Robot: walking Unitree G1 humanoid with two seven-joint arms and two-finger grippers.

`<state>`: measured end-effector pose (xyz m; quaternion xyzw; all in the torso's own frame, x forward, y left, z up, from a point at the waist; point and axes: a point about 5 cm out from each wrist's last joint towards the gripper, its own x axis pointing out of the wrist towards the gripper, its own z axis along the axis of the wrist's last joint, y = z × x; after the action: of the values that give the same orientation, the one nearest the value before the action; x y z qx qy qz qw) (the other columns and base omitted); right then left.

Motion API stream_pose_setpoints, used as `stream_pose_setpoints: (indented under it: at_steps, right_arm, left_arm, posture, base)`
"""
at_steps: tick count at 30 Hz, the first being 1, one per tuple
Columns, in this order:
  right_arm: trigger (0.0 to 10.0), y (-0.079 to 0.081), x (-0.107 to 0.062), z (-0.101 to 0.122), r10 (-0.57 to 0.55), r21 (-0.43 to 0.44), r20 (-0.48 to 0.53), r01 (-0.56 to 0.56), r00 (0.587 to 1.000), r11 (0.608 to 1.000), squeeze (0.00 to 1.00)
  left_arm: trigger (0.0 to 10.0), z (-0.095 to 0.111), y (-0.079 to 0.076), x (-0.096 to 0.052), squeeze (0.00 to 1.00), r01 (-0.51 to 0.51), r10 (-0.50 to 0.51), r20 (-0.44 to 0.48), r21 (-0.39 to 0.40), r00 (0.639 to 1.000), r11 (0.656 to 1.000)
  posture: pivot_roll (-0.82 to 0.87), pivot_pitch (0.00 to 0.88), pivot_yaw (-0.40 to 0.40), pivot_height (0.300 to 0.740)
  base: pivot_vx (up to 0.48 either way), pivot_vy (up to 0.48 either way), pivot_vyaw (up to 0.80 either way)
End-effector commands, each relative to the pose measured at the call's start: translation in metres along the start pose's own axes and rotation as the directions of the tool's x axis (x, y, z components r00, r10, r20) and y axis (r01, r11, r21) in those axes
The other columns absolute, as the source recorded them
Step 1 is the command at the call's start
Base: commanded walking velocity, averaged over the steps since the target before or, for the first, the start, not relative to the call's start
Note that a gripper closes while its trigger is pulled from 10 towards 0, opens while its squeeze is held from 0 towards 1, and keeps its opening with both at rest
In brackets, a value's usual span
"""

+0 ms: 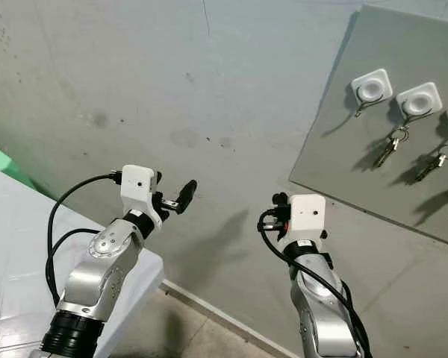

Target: Hang keys on a hook

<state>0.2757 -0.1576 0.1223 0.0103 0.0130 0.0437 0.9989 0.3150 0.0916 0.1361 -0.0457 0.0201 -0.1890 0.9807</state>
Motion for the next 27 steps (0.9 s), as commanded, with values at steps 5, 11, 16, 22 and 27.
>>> stream_pose_setpoints:
  at_steps: [5,11,16,22,27]
  right_arm:
    - [10.0,-0.006,0.0001,0.0019,-0.023,-0.006,-0.011,0.023,1.0,1.0,0.0]
    - [10.0,-0.0071,-0.0002,0.0007,-0.024,-0.009,-0.023,0.024,0.999,1.0,0.0]
    - [10.0,-0.007,-0.0002,0.0004,-0.021,-0.015,-0.03,0.021,0.999,1.0,0.0]
    - [10.0,-0.0073,-0.0003,-0.0004,-0.021,-0.021,-0.04,0.02,0.999,1.0,0.0]
    - [10.0,-0.0076,-0.0005,-0.0011,-0.022,-0.025,-0.047,0.021,0.999,0.999,0.0]
  left_arm:
    - [10.0,0.0012,0.0006,-0.0021,0.0,-0.011,0.011,0.006,0.001,1.0,1.0]
    - [10.0,-0.0004,0.0004,-0.0031,0.0,-0.028,0.028,0.001,0.004,1.0,1.0]
    - [10.0,0.0004,-0.0016,-0.0039,0.0,-0.012,0.012,0.011,-0.002,1.0,1.0]
    - [10.0,-0.001,-0.0039,-0.0053,0.0,-0.01,0.01,0.008,0.001,1.0,1.0]
    - [10.0,-0.0007,-0.0042,-0.0061,0.0,-0.015,0.015,0.017,0.003,1.0,1.0]
  posture:
    - [0.02,0.026,-0.07,0.74]
    - [0.03,0.032,-0.078,0.74]
    - [0.03,0.034,-0.081,0.74]
    - [0.03,0.035,-0.084,0.74]
    - [0.03,0.034,-0.086,0.74]
  base:
    - [0.0,0.0,-0.61]
    - [0.0,0.0,-0.73]
    - [0.0,0.0,-0.73]
    - [0.0,0.0,-0.73]
    - [0.0,0.0,-0.73]
